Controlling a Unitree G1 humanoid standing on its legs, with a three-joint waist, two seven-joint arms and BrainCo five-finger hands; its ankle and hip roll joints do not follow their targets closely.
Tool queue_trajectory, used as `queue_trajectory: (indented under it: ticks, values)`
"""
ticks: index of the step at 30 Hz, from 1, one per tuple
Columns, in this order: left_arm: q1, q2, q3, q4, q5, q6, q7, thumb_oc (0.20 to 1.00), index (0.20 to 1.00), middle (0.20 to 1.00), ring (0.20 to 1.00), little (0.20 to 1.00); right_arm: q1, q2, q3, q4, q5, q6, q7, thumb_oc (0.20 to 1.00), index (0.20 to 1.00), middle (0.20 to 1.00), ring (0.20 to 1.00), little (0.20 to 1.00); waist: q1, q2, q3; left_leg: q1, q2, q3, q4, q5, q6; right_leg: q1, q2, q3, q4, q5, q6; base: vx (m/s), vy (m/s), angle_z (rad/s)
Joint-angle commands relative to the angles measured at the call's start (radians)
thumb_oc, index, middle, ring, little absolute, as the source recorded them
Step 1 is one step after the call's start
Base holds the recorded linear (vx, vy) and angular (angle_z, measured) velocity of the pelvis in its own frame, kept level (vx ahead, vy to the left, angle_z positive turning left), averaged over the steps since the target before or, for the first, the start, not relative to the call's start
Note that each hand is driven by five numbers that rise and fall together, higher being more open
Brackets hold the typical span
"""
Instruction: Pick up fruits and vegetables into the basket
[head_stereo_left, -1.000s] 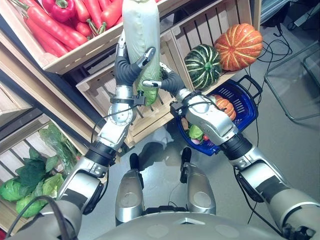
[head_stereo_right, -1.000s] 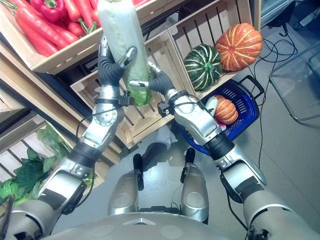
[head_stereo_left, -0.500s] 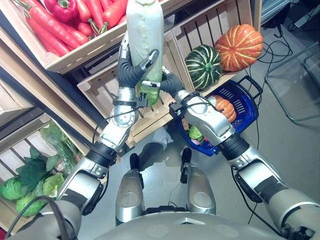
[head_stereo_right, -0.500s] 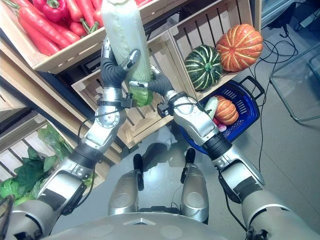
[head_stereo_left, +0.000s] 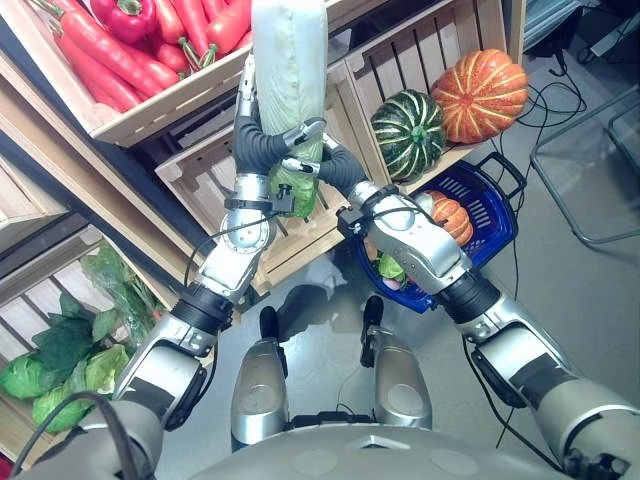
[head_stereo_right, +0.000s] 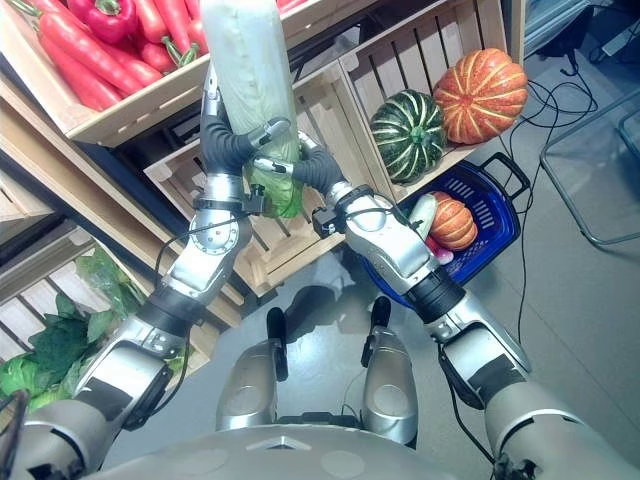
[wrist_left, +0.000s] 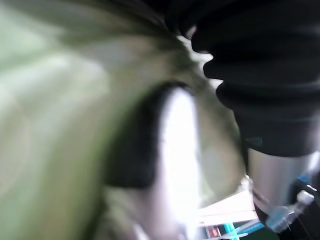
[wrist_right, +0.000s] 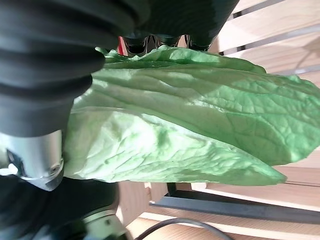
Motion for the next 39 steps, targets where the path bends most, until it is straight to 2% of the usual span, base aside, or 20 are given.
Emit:
queue_trajectory:
  ticks: [1,7,10,15,17,18,20,21,22,24,25,26,29,33,35,37,39]
  values:
    - [0.075,0.019,0.116,-0.050,-0.109,-0.041,0.036,1.000,1.000,1.000,1.000,1.000,-0.002,0.042,-0.173,-0.279,-0.008,-0.116,-0.008,0.200,0.200,0.200,0.200,0.200,-0.001,-0.018,-0.013,-0.018,0.012,0.021,0.028,0.002,0.029,0.057,-0.047,0.022,-0.018,0.001,0.034,0.00,0.000,0.00]
    - [0.191,0.023,0.268,-0.064,-0.124,-0.094,0.072,1.000,1.000,1.000,1.000,1.000,0.147,-0.036,-0.333,-0.333,0.005,-0.192,0.009,0.200,0.200,0.200,0.200,0.200,-0.025,-0.009,-0.005,-0.037,0.016,0.027,0.029,0.008,0.029,0.025,-0.040,0.030,-0.001,-0.003,0.029,0.00,-0.003,-0.01]
    - [0.250,0.027,0.339,-0.061,-0.098,-0.127,0.120,1.000,1.000,1.000,1.000,1.000,0.251,-0.064,-0.419,-0.333,0.031,-0.267,0.028,0.200,0.200,0.200,0.200,0.200,-0.041,-0.002,0.001,-0.054,0.019,0.032,0.034,0.011,0.028,0.000,-0.036,0.036,0.014,-0.007,0.026,-0.01,-0.002,-0.01]
    - [0.316,0.036,0.407,-0.054,-0.076,-0.138,0.152,1.000,1.000,1.000,1.000,1.000,0.378,-0.094,-0.516,-0.317,0.072,-0.365,0.048,0.200,0.200,0.200,0.200,0.200,-0.066,0.009,0.018,-0.077,0.023,0.045,0.039,0.016,0.026,-0.035,-0.031,0.048,0.031,-0.013,0.022,-0.05,0.002,-0.09]
    - [0.334,0.038,0.420,-0.050,-0.083,-0.140,0.140,1.000,1.000,1.000,1.000,1.000,0.412,-0.102,-0.542,-0.306,0.087,-0.387,0.048,0.200,0.200,0.200,0.200,0.200,-0.071,0.010,0.025,-0.084,0.024,0.049,0.042,0.016,0.025,-0.043,-0.031,0.049,0.035,-0.014,0.022,-0.04,-0.013,-0.12]
    - [0.365,0.038,0.433,-0.045,-0.118,-0.140,0.090,1.000,1.000,1.000,1.000,1.000,0.461,-0.106,-0.575,-0.281,0.099,-0.426,0.034,0.200,0.200,0.200,0.200,0.200,-0.078,0.015,0.038,-0.099,0.025,0.054,0.048,0.017,0.024,-0.063,-0.031,0.053,0.044,-0.014,0.022,-0.08,-0.021,-0.09]
    - [0.382,0.040,0.433,-0.039,-0.157,-0.120,0.019,1.000,1.000,1.000,1.000,1.000,0.490,-0.104,-0.594,-0.260,0.114,-0.451,0.022,0.200,0.200,0.200,0.200,0.200,-0.082,0.019,0.048,-0.112,0.024,0.056,0.052,0.018,0.025,-0.079,-0.030,0.056,0.051,-0.015,0.023,-0.08,-0.025,-0.08]
    - [0.396,0.043,0.423,-0.035,-0.205,-0.092,-0.066,1.000,1.000,1.000,1.000,1.000,0.508,-0.101,-0.610,-0.242,0.126,-0.464,0.005,0.200,0.200,0.200,0.200,0.200,-0.084,0.022,0.056,-0.121,0.024,0.058,0.055,0.020,0.025,-0.090,-0.028,0.057,0.057,-0.014,0.023,-0.07,-0.033,-0.10]
    - [0.406,0.047,0.413,-0.038,-0.222,-0.085,-0.107,1.000,1.000,1.000,1.000,1.000,0.519,-0.097,-0.622,-0.226,0.128,-0.478,-0.003,0.200,0.200,0.200,0.200,0.200,-0.086,0.025,0.066,-0.128,0.024,0.060,0.056,0.020,0.025,-0.098,-0.028,0.057,0.059,-0.013,0.024,-0.10,-0.054,-0.09]
    - [0.439,0.074,0.363,-0.064,-0.255,-0.022,-0.227,1.000,1.000,1.000,1.000,1.000,0.535,-0.087,-0.653,-0.179,0.161,-0.485,-0.045,0.200,0.200,0.200,0.200,0.200,-0.089,0.035,0.093,-0.150,0.023,0.064,0.060,0.025,0.029,-0.121,-0.027,0.055,0.067,-0.007,0.025,-0.11,-0.070,-0.07]
    - [0.444,0.078,0.354,-0.068,-0.261,-0.014,-0.246,1.000,1.000,1.000,1.000,1.000,0.536,-0.085,-0.656,-0.170,0.161,-0.486,-0.055,0.200,0.200,0.200,0.200,0.200,-0.088,0.037,0.098,-0.154,0.022,0.064,0.061,0.025,0.029,-0.124,-0.027,0.054,0.069,-0.007,0.025,-0.09,-0.087,-0.03]
    - [0.459,0.094,0.312,-0.091,-0.275,0.032,-0.306,1.000,1.000,1.000,1.000,1.000,0.528,-0.083,-0.662,-0.135,0.192,-0.483,-0.081,0.200,0.200,0.200,0.200,0.200,-0.085,0.045,0.121,-0.166,0.022,0.064,0.068,0.022,0.030,-0.135,-0.029,0.050,0.079,-0.010,0.027,-0.09,-0.077,-0.02]
    - [0.472,0.120,0.241,-0.113,-0.290,0.073,-0.368,1.000,1.000,1.000,1.000,1.000,0.498,-0.097,-0.662,-0.068,0.207,-0.488,-0.147,0.200,0.200,0.200,0.200,0.200,-0.075,0.063,0.131,-0.206,0.016,0.059,0.070,0.034,0.033,-0.169,-0.032,0.041,0.083,-0.001,0.025,-0.07,-0.077,-0.01]
    - [0.466,0.174,0.111,-0.127,-0.254,0.110,-0.402,1.000,1.000,1.000,1.000,1.000,0.422,-0.147,-0.648,0.046,0.244,-0.471,-0.241,0.200,0.200,0.200,0.200,0.200,-0.054,0.097,0.131,-0.285,0.007,0.053,0.071,0.045,0.037,-0.242,-0.035,0.026,0.097,0.004,0.023,-0.06,-0.097,0.00]
    - [0.455,0.188,0.080,-0.123,-0.247,0.130,-0.393,1.000,1.000,1.000,1.000,1.000,0.385,-0.177,-0.647,0.098,0.274,-0.445,-0.246,0.200,0.200,0.200,0.200,0.200,-0.046,0.108,0.131,-0.315,0.007,0.051,0.076,0.049,0.037,-0.271,-0.037,0.022,0.106,0.004,0.022,-0.05,-0.106,0.04]
    - [0.443,0.204,0.050,-0.111,-0.243,0.149,-0.382,1.000,1.000,1.000,1.000,1.000,0.344,-0.208,-0.644,0.163,0.269,-0.413,-0.252,0.200,0.200,0.200,0.200,0.200,-0.037,0.120,0.131,-0.345,0.002,0.047,0.083,0.050,0.038,-0.300,-0.038,0.019,0.118,0.001,0.022,-0.04,-0.078,0.01]
    - [0.429,0.223,0.009,-0.077,-0.255,0.171,-0.363,1.000,1.000,1.000,1.000,1.000,0.276,-0.267,-0.631,0.273,0.282,-0.350,-0.241,0.200,0.200,0.200,0.200,0.200,-0.025,0.137,0.131,-0.390,-0.003,0.046,0.090,0.058,0.039,-0.351,-0.042,0.018,0.137,0.002,0.023,-0.05,-0.079,0.00]
